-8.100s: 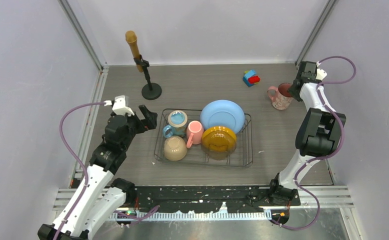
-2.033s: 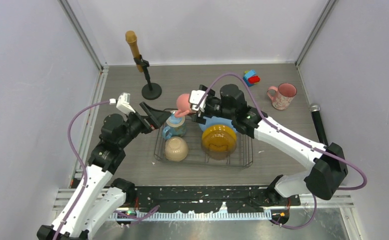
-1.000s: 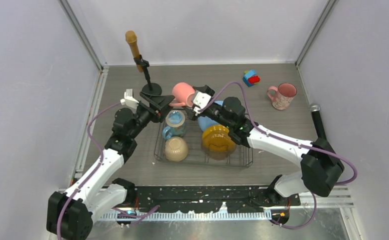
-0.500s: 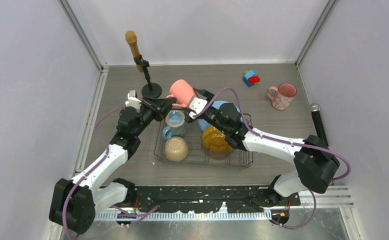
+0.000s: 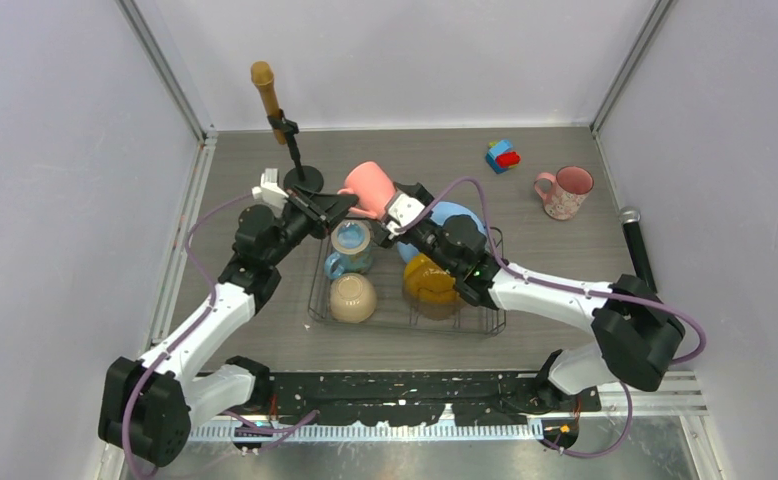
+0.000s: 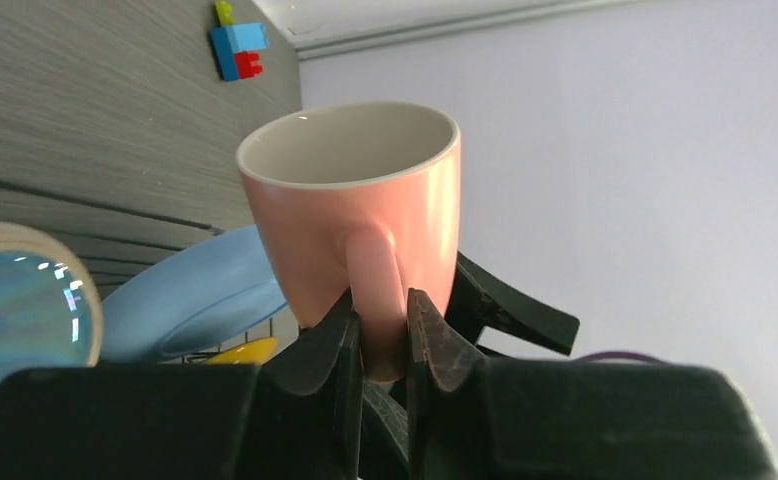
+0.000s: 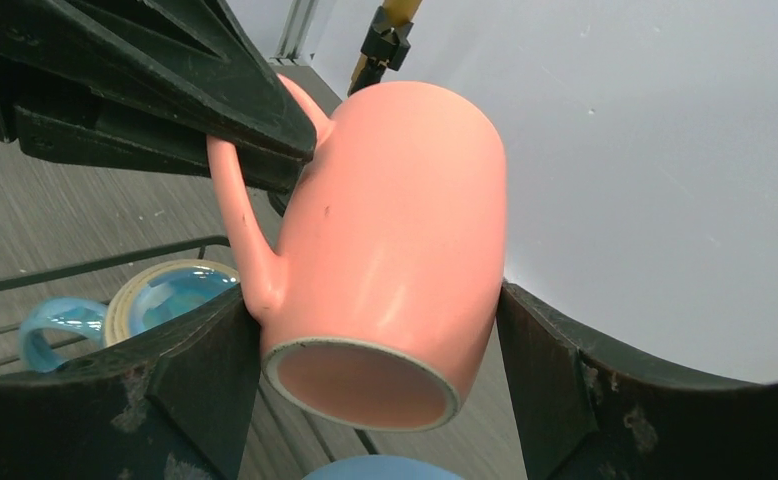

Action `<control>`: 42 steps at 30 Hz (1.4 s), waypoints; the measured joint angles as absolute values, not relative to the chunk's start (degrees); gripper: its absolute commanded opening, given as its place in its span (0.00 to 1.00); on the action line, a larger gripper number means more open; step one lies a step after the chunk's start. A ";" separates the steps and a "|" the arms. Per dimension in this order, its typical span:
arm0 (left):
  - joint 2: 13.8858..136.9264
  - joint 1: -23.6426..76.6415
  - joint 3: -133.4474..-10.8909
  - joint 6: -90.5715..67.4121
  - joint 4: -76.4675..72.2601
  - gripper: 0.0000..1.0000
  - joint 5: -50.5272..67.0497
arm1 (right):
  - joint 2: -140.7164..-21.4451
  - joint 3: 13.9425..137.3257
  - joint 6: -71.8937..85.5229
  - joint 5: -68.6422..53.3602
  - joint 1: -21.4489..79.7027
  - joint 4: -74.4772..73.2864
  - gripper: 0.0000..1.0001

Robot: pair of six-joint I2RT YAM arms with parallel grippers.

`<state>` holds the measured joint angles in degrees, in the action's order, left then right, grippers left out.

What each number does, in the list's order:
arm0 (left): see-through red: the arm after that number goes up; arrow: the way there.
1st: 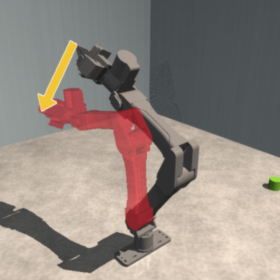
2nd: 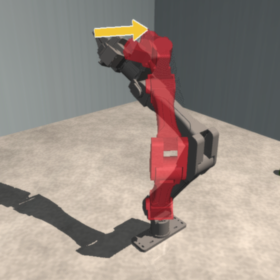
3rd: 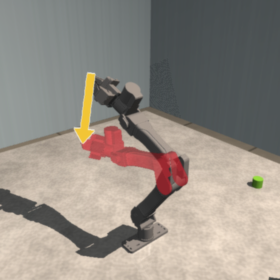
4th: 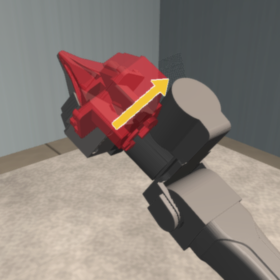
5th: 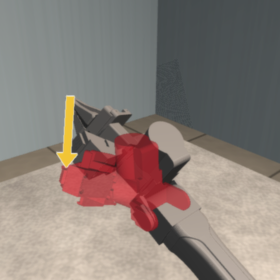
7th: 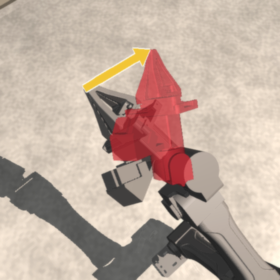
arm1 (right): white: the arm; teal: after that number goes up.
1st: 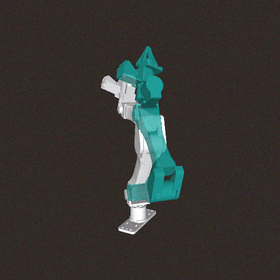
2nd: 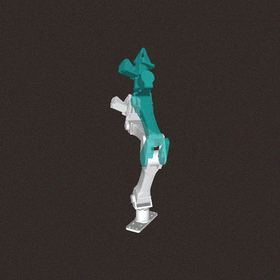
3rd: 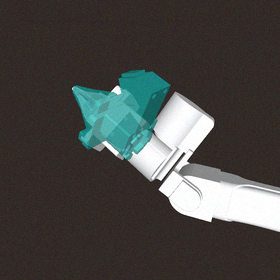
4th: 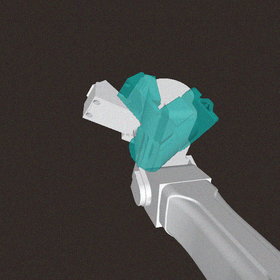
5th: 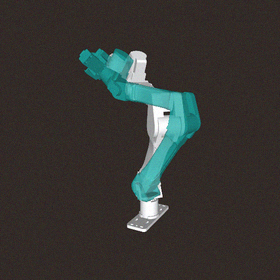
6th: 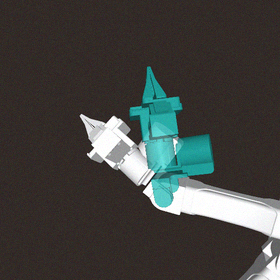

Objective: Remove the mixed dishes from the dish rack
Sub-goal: Pick up the cup from the dish rack.

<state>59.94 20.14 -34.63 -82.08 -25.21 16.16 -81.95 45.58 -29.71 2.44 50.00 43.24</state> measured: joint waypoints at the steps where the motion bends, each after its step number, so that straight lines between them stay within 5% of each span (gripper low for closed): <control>1: 59.96 20.16 -35.66 -80.40 -24.23 0.00 16.84 | -81.32 45.21 -28.51 2.72 50.00 43.11 0.83; 10: 59.88 20.10 -41.45 -64.62 -23.57 0.00 23.62 | -71.79 44.66 -20.71 -2.22 49.80 35.81 0.99; 27: 61.52 20.10 -45.76 -51.75 -23.27 0.00 30.57 | -64.86 39.11 -9.47 -10.55 51.37 28.29 1.00; 34: 59.79 20.14 -50.02 -30.17 -21.02 0.00 48.53 | -58.33 47.35 5.17 -1.39 51.29 8.75 1.00; 42: 54.04 20.25 -49.80 -2.00 -2.94 0.00 55.70 | -51.44 59.27 16.71 -2.81 51.27 -10.57 0.97</control>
